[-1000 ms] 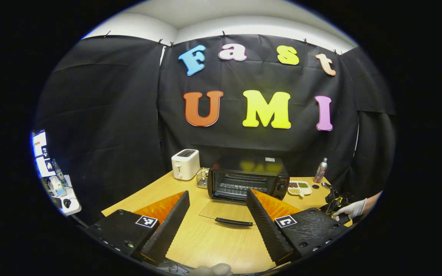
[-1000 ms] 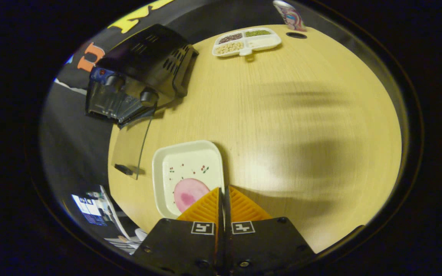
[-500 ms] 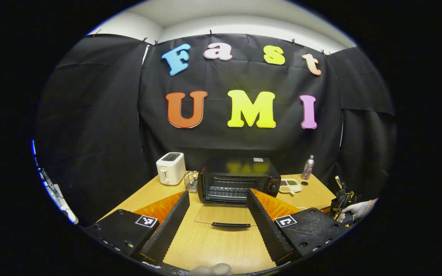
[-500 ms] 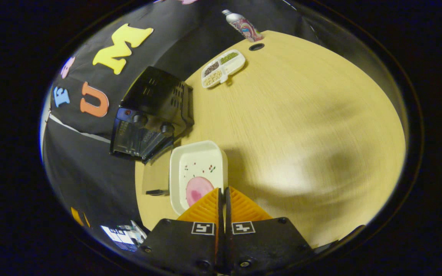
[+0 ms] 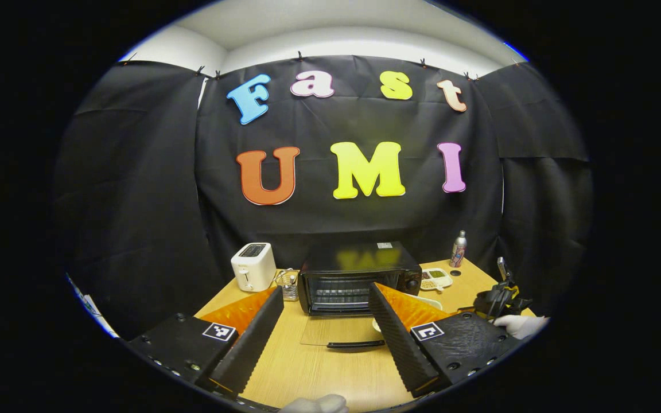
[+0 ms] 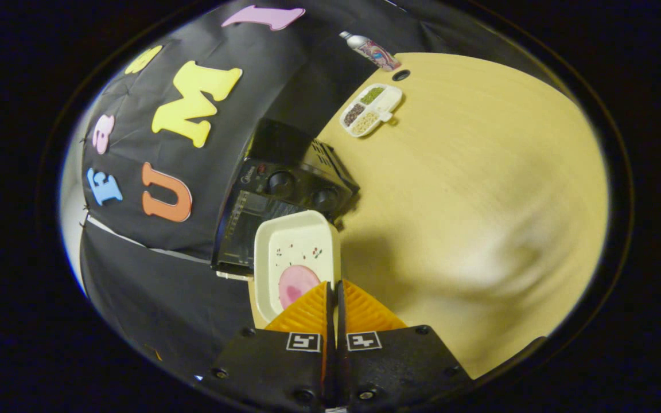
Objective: Open the electric oven with the left hand, put the food in, and close the electric oven.
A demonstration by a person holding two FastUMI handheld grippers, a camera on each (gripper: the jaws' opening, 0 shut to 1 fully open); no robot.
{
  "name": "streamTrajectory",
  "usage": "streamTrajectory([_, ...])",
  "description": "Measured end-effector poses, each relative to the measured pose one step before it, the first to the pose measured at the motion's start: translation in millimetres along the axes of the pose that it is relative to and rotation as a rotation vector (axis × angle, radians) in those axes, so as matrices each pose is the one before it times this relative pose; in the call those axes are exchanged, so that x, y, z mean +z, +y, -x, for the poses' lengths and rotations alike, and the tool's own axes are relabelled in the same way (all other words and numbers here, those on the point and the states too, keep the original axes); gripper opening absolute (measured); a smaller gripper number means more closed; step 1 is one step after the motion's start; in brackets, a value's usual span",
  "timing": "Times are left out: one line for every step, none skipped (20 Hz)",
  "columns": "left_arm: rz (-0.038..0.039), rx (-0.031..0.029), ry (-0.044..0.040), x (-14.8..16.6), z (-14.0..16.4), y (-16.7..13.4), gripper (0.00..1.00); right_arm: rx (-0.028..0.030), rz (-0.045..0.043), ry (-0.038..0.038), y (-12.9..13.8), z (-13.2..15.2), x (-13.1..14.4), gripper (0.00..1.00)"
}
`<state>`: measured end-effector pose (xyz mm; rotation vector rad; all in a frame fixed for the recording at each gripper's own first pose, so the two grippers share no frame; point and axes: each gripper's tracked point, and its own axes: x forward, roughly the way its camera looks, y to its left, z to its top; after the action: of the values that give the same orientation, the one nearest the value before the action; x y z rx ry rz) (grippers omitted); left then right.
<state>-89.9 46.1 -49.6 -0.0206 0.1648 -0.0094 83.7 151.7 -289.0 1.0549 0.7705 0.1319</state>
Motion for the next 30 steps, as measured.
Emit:
streamTrajectory([-0.00496,-0.00136,0.00677,-2.19,-1.02,1.29,0.95,0.00422,-0.02559,-0.01681,9.09,-12.76,-7.37,0.04])
streamTrajectory([-0.00464,-0.00033,0.00620,-1.78,-0.34,1.35,0.95,-0.00108,-0.02738,-0.01735,6.29,-12.43,-5.26,0.04])
streamTrajectory([-0.00899,0.00282,0.00470,-1.19,-0.88,1.80,0.95,-0.00024,-0.01947,-0.01488,6.76,-12.55,-5.42,0.00])
streamTrajectory([-0.01135,0.00484,0.00181,-0.12,-0.97,3.53,0.96,-0.00031,-0.01886,-0.02000,5.66,-12.43,-4.88,0.00])
streamTrajectory([-0.00903,0.00654,-0.00353,0.68,-1.51,4.63,0.96,0.00227,-0.01799,-0.02177,6.02,-10.47,-4.14,0.00])
streamTrajectory([-0.00371,-0.00202,0.01171,-1.23,-1.30,0.54,0.96,0.00141,-0.02475,-0.01522,4.57,-11.01,-5.53,0.00])
streamTrajectory([-0.00212,-0.00575,0.00505,-2.29,-1.07,0.37,0.96,-0.00247,-0.01813,-0.00740,3.86,-9.20,-4.45,0.04])
streamTrajectory([-0.00495,0.00132,-0.00075,0.45,-1.53,2.66,0.97,0.00018,-0.02267,-0.01024,2.63,-11.75,-4.18,0.04])
streamTrajectory([-0.00451,0.00101,0.00088,-0.82,-2.24,2.73,0.96,-0.00368,-0.02301,-0.00573,1.92,-9.51,-2.85,0.04])
streamTrajectory([-0.00205,0.00327,0.00263,-2.01,-1.92,3.03,0.97,-0.00729,-0.02033,-0.00818,0.68,-9.70,-1.37,0.04])
streamTrajectory([0.00205,0.00137,0.00515,-1.85,-1.09,2.44,0.97,-0.00028,-0.01172,-0.01232,2.51,-8.67,-0.64,0.04])
streamTrajectory([0.00217,0.00349,0.00430,-1.78,-1.40,2.79,0.97,-0.00143,-0.00567,-0.01523,2.55,-7.05,0.28,0.04])
streamTrajectory([0.00284,0.00138,0.00418,-1.98,-2.38,3.03,0.97,0.00572,-0.00435,-0.01701,4.59,-7.71,1.73,0.00])
streamTrajectory([0.00343,0.00267,0.00418,-1.26,-2.45,2.31,0.97,0.00786,-0.00926,-0.00532,5.07,-7.16,-0.97,0.04])
streamTrajectory([0.00230,0.00021,0.00437,-2.12,-2.71,2.73,0.97,0.00592,-0.00940,-0.00477,5.63,-8.30,-1.75,0.04])
streamTrajectory([-0.00148,-0.00231,0.00172,-1.42,-2.91,1.46,0.97,0.00676,-0.00855,0.00118,4.73,-9.05,-1.75,0.00])
streamTrajectory([-0.00592,0.00366,0.00392,-2.45,-1.58,3.30,0.97,0.00057,-0.00363,-0.00422,4.27,-3.32,1.49,0.00])
streamTrajectory([-0.00764,-0.00004,0.00432,-2.46,-2.95,2.00,0.96,0.00248,0.00113,-0.00572,2.60,-6.68,1.12,0.04])
streamTrajectory([-0.00885,0.00546,0.00318,-1.98,-0.86,3.58,0.96,0.00563,0.00375,-0.00832,3.58,-6.85,2.36,0.04])
streamTrajectory([-0.00502,0.00187,0.00391,-0.94,-1.82,1.56,0.97,0.00789,0.00147,-0.00685,3.00,-5.14,3.34,0.04])
streamTrajectory([-0.00153,0.00230,0.00222,-0.99,-2.80,0.79,0.96,0.01548,-0.00380,-0.00827,3.58,-4.36,4.99,0.04])
streamTrajectory([0.00082,0.00201,0.00099,-1.11,-2.71,1.00,0.97,0.00874,0.00059,-0.00917,1.52,-3.41,5.50,0.04])
streamTrajectory([0.00153,0.00667,0.00279,-1.47,-1.86,1.68,0.97,0.00546,-0.00929,-0.01676,0.75,-2.55,7.08,0.04])
streamTrajectory([0.00871,0.00368,0.00842,-1.76,-2.35,0.70,0.97,-0.00660,-0.00339,-0.00917,-1.08,-2.24,5.94,0.05])
streamTrajectory([0.01147,0.00036,0.00815,-1.91,-0.94,-0.37,0.97,-0.00073,-0.00132,-0.01546,-0.13,-0.89,6.23,0.01])
streamTrajectory([0.00898,-0.00002,0.00744,-1.14,-0.82,-0.44,0.97,-0.00347,0.00088,0.00537,-1.87,-1.89,2.08,0.06])
streamTrajectory([0.00341,0.00242,0.00251,-0.19,-1.99,1.16,0.97,-0.00199,0.00369,0.00893,-0.87,-1.58,0.74,0.07])
streamTrajectory([0.00272,0.00007,-0.00235,1.64,-1.96,-0.29,0.97,0.00863,0.01908,0.02740,0.40,2.31,-1.17,0.06])
streamTrajectory([0.00228,0.00146,0.00106,-0.24,-1.05,-0.49,0.97,0.01288,-0.00199,0.02648,2.95,-3.86,-4.87,0.07])
streamTrajectory([0.00302,-0.00130,-0.00088,0.45,-0.51,-1.30,0.97,0.02410,-0.00014,0.01622,5.66,4.53,-2.37,0.05])
